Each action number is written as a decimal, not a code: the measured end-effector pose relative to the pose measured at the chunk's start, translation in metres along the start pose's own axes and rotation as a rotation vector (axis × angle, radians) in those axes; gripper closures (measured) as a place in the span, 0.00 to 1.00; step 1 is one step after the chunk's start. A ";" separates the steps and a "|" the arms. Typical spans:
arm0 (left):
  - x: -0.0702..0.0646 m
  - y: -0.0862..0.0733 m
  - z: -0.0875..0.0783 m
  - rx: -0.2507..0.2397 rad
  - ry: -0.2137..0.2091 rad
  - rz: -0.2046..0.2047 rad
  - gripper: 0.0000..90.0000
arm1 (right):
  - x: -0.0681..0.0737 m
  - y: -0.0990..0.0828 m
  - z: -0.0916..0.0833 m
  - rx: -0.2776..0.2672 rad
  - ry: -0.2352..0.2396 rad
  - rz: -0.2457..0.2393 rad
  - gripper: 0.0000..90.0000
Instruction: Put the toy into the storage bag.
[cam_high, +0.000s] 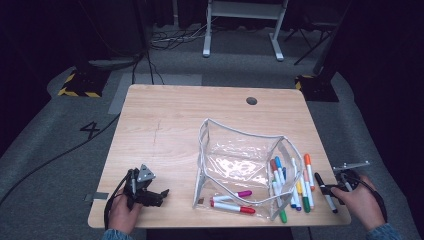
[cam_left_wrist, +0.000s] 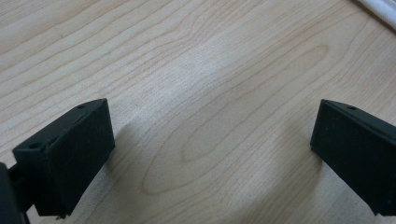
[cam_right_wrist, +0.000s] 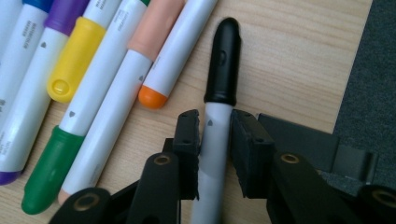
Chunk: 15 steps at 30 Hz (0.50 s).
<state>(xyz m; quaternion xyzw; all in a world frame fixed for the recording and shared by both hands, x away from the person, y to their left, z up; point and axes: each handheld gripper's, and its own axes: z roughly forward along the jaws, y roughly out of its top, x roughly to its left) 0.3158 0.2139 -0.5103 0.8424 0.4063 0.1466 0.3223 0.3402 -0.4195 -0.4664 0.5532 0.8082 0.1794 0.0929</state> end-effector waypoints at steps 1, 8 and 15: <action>0.000 0.000 0.000 0.000 0.000 0.000 0.00 | 0.001 -0.001 0.001 0.012 -0.003 0.007 0.84; 0.000 0.000 0.000 0.000 0.000 0.000 0.00 | 0.003 -0.001 0.002 0.008 -0.019 0.032 0.86; 0.000 0.000 0.000 0.000 0.000 0.000 0.00 | 0.003 0.008 -0.022 -0.073 0.000 0.012 0.86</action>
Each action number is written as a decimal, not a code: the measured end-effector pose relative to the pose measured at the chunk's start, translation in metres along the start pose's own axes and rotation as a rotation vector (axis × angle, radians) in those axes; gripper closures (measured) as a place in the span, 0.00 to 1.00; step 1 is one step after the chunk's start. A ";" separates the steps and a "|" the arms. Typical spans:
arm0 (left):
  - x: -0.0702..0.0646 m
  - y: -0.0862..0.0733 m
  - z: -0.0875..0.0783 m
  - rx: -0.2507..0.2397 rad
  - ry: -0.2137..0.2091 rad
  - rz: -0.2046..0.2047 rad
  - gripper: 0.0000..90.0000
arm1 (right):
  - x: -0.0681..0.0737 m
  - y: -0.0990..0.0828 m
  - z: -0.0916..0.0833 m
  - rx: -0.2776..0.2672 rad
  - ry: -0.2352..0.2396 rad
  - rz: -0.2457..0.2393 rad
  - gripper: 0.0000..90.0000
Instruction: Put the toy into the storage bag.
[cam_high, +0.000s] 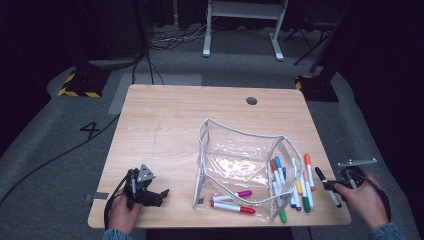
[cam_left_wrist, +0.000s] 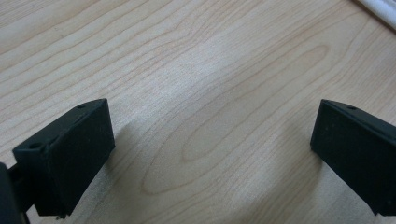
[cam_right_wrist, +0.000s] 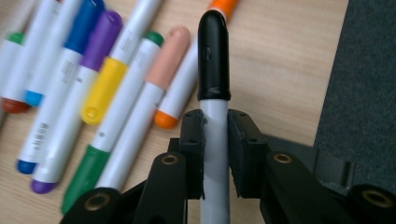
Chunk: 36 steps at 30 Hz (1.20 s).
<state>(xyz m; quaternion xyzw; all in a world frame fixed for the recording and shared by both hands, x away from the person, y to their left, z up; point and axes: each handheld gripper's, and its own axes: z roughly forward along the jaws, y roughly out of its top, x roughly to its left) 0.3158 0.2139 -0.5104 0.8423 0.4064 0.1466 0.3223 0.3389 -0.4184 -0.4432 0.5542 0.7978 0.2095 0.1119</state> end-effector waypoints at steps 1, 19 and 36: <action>0.000 0.000 0.000 0.000 0.000 0.000 0.00 | 0.000 0.000 0.000 0.000 0.000 0.000 0.86; 0.000 0.000 0.000 0.000 0.000 0.000 0.00 | 0.035 0.062 -0.087 -0.203 0.077 -0.127 0.86; 0.000 0.000 0.000 0.000 0.000 0.000 0.00 | 0.118 0.118 -0.141 -0.287 0.197 -0.384 0.86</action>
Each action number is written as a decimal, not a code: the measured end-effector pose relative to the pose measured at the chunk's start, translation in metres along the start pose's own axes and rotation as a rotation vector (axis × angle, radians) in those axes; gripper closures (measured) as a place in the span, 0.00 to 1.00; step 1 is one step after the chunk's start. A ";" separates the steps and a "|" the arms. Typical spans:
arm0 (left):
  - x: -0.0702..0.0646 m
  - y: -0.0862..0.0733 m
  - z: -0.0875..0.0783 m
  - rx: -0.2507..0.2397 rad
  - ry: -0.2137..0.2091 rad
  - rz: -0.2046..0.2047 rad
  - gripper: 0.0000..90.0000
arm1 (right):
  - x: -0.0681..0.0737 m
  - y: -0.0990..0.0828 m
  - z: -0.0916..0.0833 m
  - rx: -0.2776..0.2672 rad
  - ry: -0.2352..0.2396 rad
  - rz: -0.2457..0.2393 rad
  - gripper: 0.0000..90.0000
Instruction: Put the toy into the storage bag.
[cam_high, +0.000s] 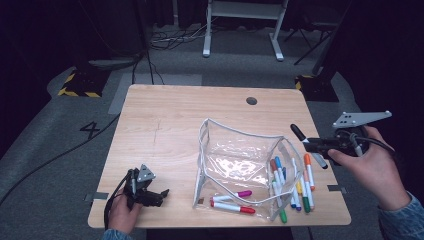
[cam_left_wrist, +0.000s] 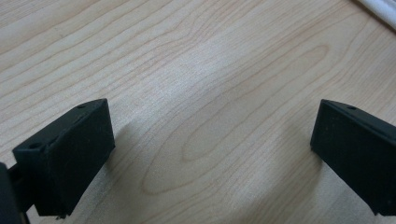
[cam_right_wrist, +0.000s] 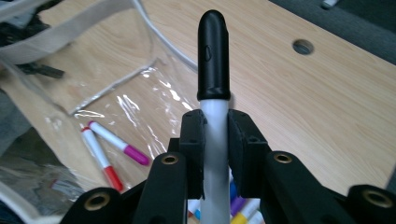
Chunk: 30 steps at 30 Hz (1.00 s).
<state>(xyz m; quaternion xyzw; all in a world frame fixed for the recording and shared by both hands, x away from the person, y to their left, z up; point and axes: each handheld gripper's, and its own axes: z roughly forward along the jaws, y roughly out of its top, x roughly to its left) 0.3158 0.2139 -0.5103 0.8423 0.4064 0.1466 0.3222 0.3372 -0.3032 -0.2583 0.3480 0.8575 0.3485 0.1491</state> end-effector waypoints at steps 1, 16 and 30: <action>0.000 0.000 0.000 0.000 0.000 0.000 0.00 | 0.000 0.000 0.000 0.000 0.000 0.000 0.86; 0.000 0.000 0.000 -0.003 0.000 -0.003 0.00 | 0.062 0.043 0.036 0.068 0.219 -0.161 0.86; 0.000 0.000 0.000 -0.004 0.000 -0.003 0.00 | 0.097 0.052 0.084 0.186 0.364 -0.244 0.86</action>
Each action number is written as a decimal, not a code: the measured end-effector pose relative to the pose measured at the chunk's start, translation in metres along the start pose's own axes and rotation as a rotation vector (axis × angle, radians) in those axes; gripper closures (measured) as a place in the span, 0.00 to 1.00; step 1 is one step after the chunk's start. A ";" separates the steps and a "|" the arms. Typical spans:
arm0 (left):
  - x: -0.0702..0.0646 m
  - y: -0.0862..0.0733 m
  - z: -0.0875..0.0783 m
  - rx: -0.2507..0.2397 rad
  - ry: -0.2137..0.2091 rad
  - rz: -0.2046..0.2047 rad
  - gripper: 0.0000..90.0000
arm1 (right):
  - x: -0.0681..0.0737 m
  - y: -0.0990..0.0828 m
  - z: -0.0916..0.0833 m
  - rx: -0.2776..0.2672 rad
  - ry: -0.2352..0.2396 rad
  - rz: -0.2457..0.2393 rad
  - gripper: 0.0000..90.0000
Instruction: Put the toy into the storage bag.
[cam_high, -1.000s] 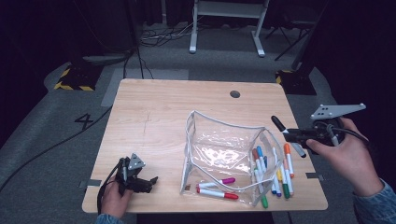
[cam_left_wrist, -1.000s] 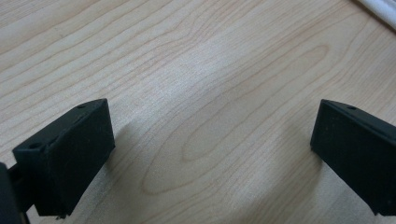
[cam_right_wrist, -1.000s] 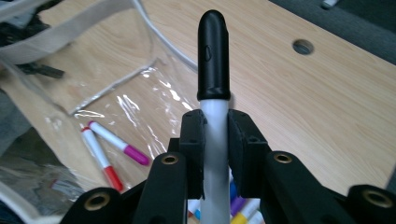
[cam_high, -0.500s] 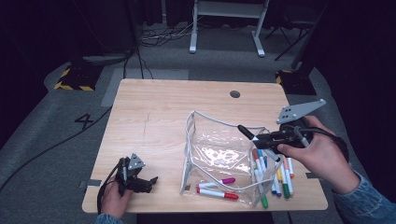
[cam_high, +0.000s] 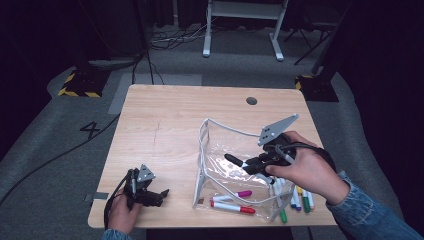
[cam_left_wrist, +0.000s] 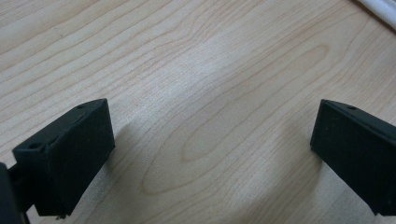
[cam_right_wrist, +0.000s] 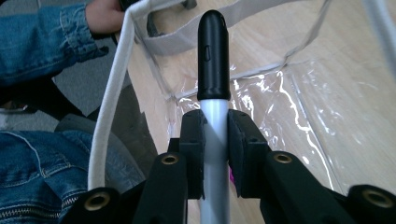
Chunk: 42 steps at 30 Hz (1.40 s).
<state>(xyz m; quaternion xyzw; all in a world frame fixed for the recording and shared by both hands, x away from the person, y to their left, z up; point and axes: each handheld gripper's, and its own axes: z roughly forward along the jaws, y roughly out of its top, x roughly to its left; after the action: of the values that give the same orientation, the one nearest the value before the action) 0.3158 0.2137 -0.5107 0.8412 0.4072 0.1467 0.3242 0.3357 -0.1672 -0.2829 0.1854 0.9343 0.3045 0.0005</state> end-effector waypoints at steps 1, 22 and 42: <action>0.000 0.000 0.000 0.000 0.000 0.000 0.00 | 0.000 0.001 0.004 0.010 0.005 -0.005 0.86; 0.000 0.000 0.000 0.000 0.000 0.000 0.00 | 0.007 0.011 0.071 0.216 0.100 -0.082 0.86; 0.000 0.000 0.000 0.000 0.000 0.000 0.00 | 0.006 -0.002 0.115 0.371 0.120 -0.119 0.86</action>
<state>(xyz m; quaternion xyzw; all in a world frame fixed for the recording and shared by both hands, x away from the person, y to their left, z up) 0.3158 0.2137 -0.5107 0.8412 0.4072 0.1467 0.3241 0.3422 -0.1007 -0.3768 0.1085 0.9820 0.1372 -0.0714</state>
